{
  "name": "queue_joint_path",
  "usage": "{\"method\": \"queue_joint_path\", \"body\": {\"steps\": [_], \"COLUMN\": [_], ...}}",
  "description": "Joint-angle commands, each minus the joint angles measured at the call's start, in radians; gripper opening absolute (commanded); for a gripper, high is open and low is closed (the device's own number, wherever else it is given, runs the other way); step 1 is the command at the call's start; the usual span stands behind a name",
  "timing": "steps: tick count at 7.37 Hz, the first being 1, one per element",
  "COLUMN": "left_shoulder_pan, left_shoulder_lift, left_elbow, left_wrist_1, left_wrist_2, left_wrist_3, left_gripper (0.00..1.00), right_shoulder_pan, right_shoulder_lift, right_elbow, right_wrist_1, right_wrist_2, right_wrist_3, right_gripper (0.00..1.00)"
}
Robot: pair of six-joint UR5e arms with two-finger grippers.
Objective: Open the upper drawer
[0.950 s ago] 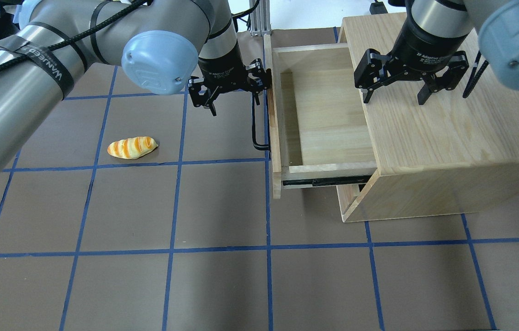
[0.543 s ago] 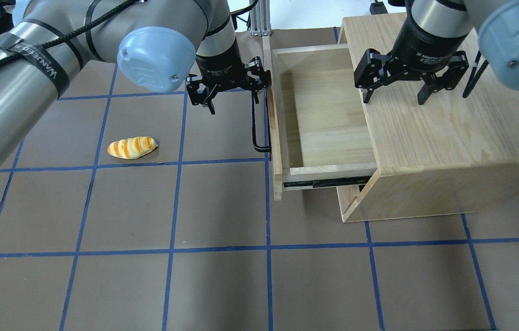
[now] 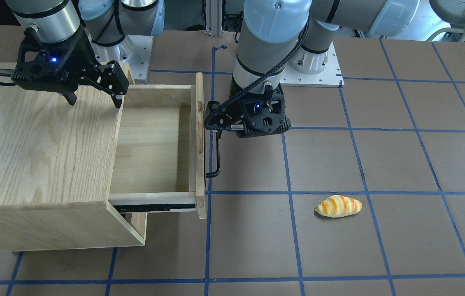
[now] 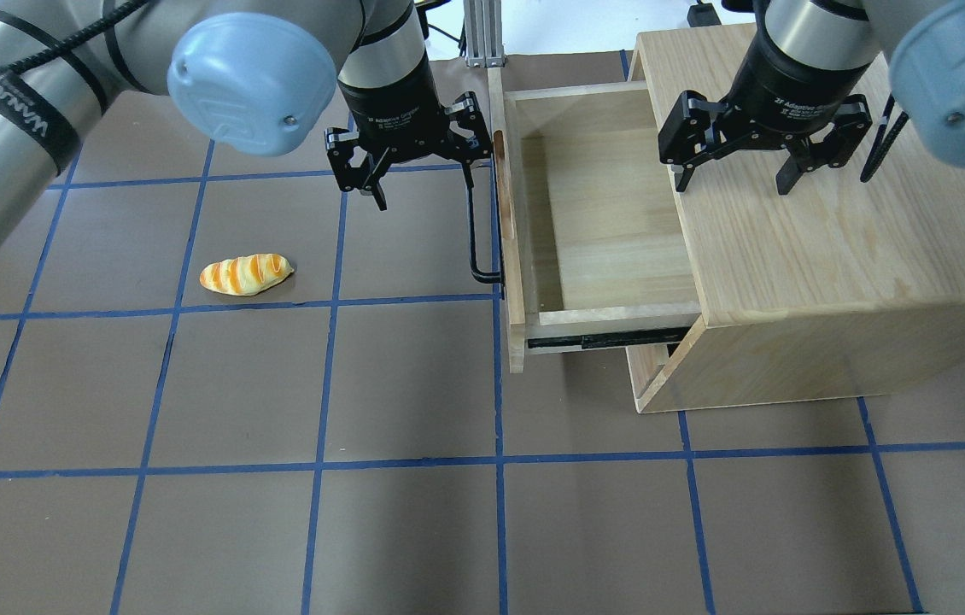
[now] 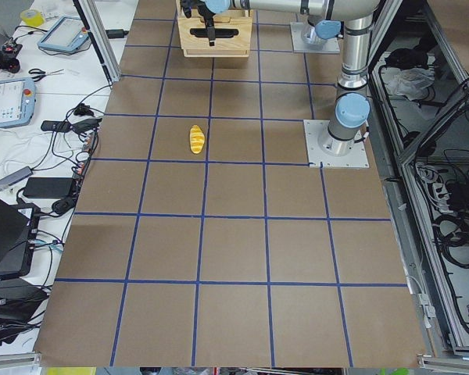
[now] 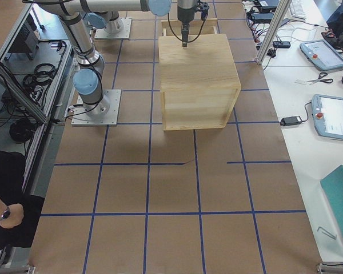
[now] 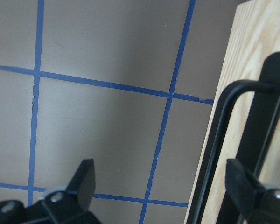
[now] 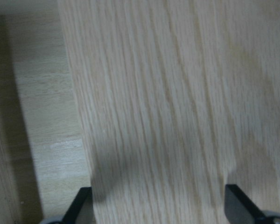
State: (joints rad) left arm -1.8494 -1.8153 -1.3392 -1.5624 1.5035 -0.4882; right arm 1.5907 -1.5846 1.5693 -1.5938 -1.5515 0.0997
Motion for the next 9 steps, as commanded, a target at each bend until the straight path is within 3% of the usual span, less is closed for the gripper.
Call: {"method": "queue_joint_path", "body": {"steps": [1, 2, 6, 7, 9], "left_shoulder_pan": [0.001, 0.016, 0.276, 0.348, 0.365], "left_shoulder_lift": [0.043, 0.059, 0.116, 0.129, 0.169], "left_elbow": [0.081, 0.086, 0.048, 0.005, -0.085], "left_wrist_1": [-0.074, -0.074, -0.074, -0.073, -0.064], "left_wrist_2": [0.050, 0.070, 0.089, 0.080, 0.087], "left_wrist_3": [0.014, 0.098, 0.517, 0.577, 0.579], "left_gripper": [1.00, 1.00, 1.00, 1.00, 1.00], "right_shoulder_pan": [0.000, 0.000, 0.000, 0.000, 0.000], "right_shoulder_lift": [0.000, 0.000, 0.000, 0.000, 0.000], "right_elbow": [0.000, 0.000, 0.000, 0.000, 0.000], "right_wrist_1": [0.000, -0.001, -0.001, 0.000, 0.000], "right_wrist_2": [-0.001, 0.001, -0.001, 0.001, 0.001], "right_wrist_3": [0.000, 0.000, 0.000, 0.000, 0.000], "right_gripper": [1.00, 1.00, 1.00, 1.00, 1.00]}}
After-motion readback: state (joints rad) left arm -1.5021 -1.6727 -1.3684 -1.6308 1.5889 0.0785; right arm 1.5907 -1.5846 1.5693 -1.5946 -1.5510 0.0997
